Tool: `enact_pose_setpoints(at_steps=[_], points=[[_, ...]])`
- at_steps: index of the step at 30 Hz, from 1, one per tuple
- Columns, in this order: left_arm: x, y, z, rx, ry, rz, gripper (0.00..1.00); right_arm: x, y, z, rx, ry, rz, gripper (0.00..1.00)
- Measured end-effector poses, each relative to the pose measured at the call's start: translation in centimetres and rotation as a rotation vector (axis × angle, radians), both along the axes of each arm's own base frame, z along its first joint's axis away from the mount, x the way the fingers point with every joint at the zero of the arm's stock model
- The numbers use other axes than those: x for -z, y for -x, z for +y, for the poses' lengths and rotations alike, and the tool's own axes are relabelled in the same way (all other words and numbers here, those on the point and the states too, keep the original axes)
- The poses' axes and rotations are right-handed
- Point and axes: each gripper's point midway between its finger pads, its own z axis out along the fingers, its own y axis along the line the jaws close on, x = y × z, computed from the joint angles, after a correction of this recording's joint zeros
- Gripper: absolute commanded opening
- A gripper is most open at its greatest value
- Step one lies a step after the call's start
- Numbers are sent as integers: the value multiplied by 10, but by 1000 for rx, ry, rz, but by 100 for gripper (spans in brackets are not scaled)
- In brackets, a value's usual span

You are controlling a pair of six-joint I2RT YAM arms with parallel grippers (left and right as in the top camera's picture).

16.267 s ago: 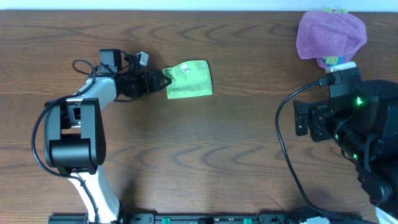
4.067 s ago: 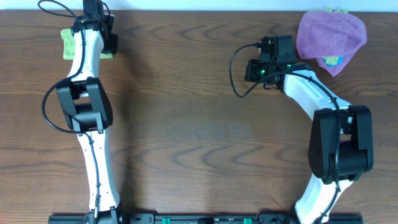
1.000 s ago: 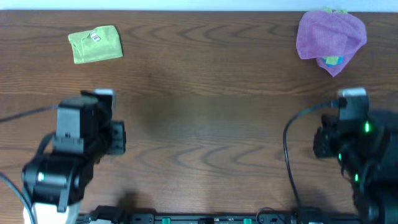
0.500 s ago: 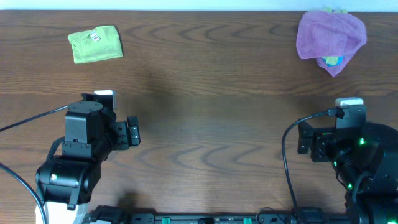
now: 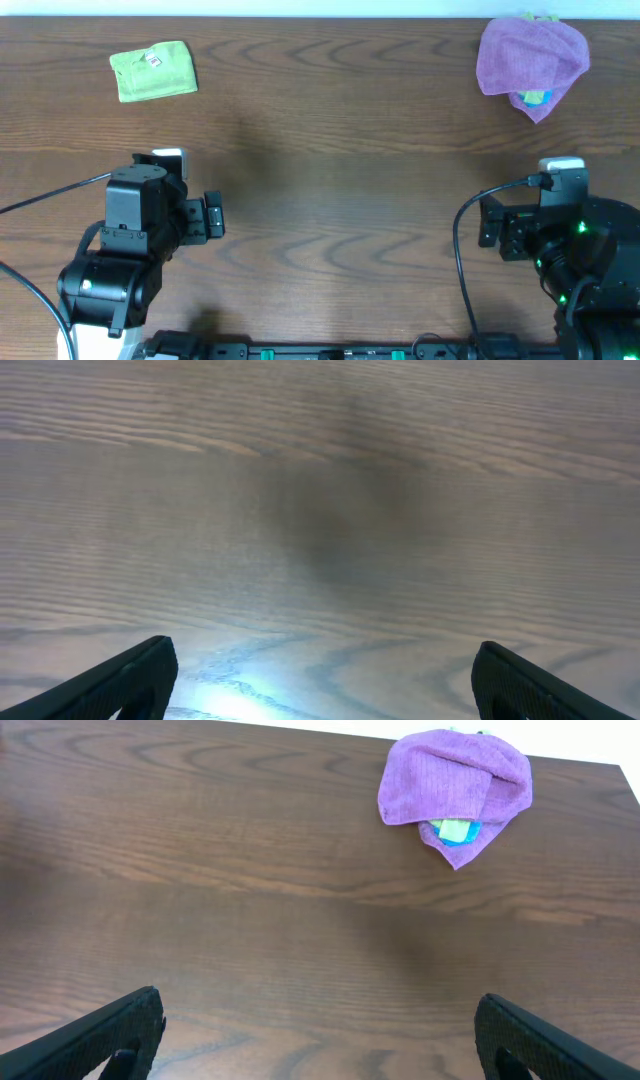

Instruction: Fold the cloth

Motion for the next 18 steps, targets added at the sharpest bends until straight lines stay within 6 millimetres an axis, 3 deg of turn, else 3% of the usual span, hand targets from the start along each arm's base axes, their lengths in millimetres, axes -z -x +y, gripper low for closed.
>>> enact_pose_setpoints(at_steps=[5,10,14,18], points=[[-7,-6,21,-83,-93,-44,95,0,0,0,0,0,0,99],[-15,3,31,-116,-124,-75,95,0,0,0,0,0,0,99],[-39,18,33,-123,-100,-187,95,0,0,0,2,-3,0,99],[-82,37,42,-166,-69,-409,95,0,0,0,2,-3,0,99]])
